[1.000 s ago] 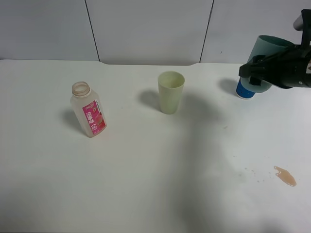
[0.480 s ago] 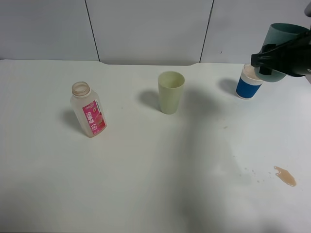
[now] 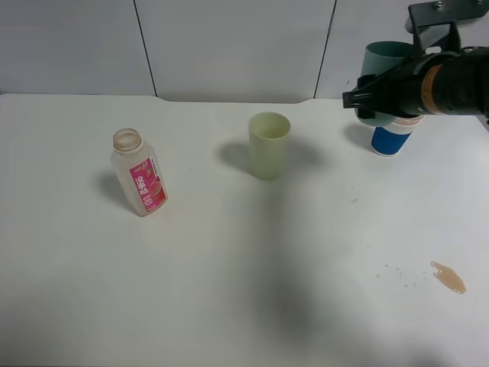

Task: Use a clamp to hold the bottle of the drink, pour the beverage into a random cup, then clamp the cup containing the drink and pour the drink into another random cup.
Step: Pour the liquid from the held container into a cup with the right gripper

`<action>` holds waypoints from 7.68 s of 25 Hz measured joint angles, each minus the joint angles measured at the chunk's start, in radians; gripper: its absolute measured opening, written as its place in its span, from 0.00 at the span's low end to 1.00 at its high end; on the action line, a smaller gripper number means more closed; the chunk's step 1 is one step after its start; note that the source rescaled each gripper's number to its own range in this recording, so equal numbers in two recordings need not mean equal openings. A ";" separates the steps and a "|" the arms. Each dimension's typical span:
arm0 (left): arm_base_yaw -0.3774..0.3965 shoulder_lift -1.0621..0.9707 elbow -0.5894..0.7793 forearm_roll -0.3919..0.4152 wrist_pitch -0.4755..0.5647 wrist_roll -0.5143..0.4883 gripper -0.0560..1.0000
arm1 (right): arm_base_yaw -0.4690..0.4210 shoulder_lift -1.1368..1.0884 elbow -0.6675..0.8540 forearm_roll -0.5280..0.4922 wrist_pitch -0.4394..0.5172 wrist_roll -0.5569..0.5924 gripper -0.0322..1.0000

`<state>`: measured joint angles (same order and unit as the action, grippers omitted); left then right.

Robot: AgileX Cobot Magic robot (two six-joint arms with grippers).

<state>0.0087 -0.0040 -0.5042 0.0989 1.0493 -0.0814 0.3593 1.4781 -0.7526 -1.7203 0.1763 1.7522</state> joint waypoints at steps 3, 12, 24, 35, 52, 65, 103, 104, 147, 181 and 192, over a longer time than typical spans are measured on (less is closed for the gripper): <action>0.000 0.000 0.000 0.000 0.000 0.001 1.00 | 0.041 0.065 -0.053 -0.007 0.009 0.023 0.05; 0.000 0.000 0.000 0.000 0.000 0.001 1.00 | 0.123 0.189 -0.140 -0.007 0.101 -0.002 0.05; 0.000 0.000 0.000 -0.001 0.000 0.001 1.00 | 0.191 0.245 -0.166 -0.006 0.226 -0.136 0.05; 0.000 0.000 0.000 0.000 0.000 0.001 1.00 | 0.264 0.255 -0.245 -0.005 0.303 -0.316 0.05; 0.000 0.000 0.000 0.000 0.000 0.001 1.00 | 0.280 0.271 -0.248 -0.005 0.406 -0.638 0.05; 0.000 0.000 0.000 0.000 0.000 0.001 1.00 | 0.296 0.271 -0.251 -0.005 0.405 -0.805 0.05; 0.000 0.000 0.000 0.000 0.000 0.004 1.00 | 0.329 0.271 -0.251 -0.004 0.457 -1.112 0.05; 0.000 0.000 0.000 0.000 0.000 0.004 1.00 | 0.329 0.271 -0.251 -0.004 0.457 -1.121 0.05; 0.000 0.000 0.000 0.000 0.000 0.004 1.00 | 0.329 0.271 -0.251 -0.004 0.458 -1.392 0.05; 0.000 0.000 0.000 0.000 0.000 0.004 1.00 | 0.329 0.271 -0.251 -0.006 0.464 -1.727 0.05; 0.000 0.000 0.000 0.000 0.000 0.004 1.00 | 0.329 0.271 -0.251 -0.007 0.464 -1.954 0.05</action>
<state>0.0087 -0.0040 -0.5042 0.0987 1.0493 -0.0774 0.6879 1.7488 -1.0035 -1.7273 0.6406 -0.2019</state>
